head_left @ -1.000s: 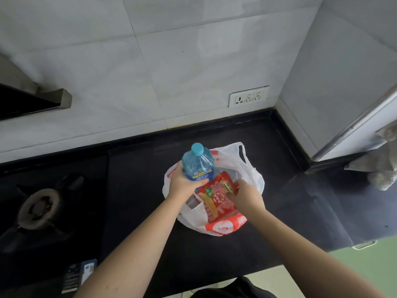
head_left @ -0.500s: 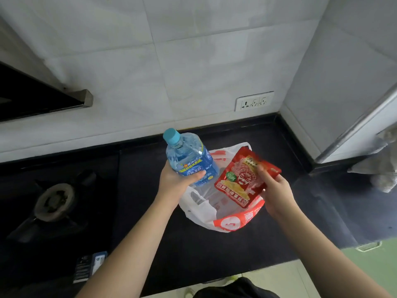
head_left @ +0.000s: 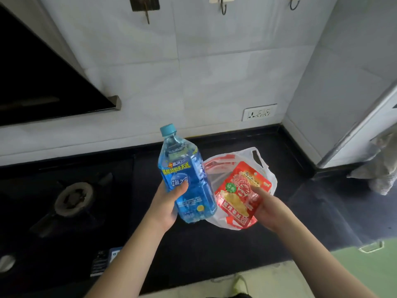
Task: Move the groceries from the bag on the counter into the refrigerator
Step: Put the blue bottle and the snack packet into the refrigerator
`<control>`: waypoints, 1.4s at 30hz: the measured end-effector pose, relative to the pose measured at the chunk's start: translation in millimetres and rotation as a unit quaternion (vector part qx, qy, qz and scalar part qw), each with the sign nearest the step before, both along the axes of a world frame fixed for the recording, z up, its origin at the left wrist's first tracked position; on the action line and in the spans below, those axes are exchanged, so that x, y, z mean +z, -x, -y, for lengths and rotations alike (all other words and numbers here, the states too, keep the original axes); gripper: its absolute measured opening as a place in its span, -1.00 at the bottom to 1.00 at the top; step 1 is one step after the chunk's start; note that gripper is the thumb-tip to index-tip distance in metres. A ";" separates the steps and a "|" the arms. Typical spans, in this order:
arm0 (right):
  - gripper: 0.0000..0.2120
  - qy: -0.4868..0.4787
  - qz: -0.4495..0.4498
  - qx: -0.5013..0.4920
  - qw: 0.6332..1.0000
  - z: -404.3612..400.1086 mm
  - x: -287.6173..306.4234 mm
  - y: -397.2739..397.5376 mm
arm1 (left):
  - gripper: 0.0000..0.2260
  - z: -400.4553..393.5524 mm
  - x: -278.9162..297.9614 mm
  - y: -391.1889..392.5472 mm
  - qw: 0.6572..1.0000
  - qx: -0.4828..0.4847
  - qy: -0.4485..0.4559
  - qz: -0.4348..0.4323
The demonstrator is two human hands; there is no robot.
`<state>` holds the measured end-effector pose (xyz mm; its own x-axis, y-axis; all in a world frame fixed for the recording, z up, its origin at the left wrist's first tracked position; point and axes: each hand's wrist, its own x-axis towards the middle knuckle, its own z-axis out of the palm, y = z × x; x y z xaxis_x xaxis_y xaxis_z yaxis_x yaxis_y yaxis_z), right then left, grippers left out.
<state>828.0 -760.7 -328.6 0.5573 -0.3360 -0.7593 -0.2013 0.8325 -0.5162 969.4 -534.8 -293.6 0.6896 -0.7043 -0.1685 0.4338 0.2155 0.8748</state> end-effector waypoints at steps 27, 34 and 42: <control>-0.65 0.169 0.085 0.145 0.971 -84.7 46.3 26.6 | -0.09 -135.1 54.8 84.9 0.979 0.203 0.019 -0.026; -0.64 0.207 0.127 0.241 0.940 -86.1 50.0 36.0 | -0.39 -133.2 68.2 144.7 0.950 0.308 0.039 0.017; -0.60 0.229 0.156 0.373 0.885 -133.1 53.0 36.6 | -0.59 -153.7 72.8 221.3 0.904 0.423 0.063 -0.012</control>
<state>791.4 -627.7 -275.6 0.9128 -0.0182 -0.4081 -0.3949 0.2165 -0.8929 748.0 -381.0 -220.8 0.9875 0.0580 -0.1463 0.0866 0.5761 0.8128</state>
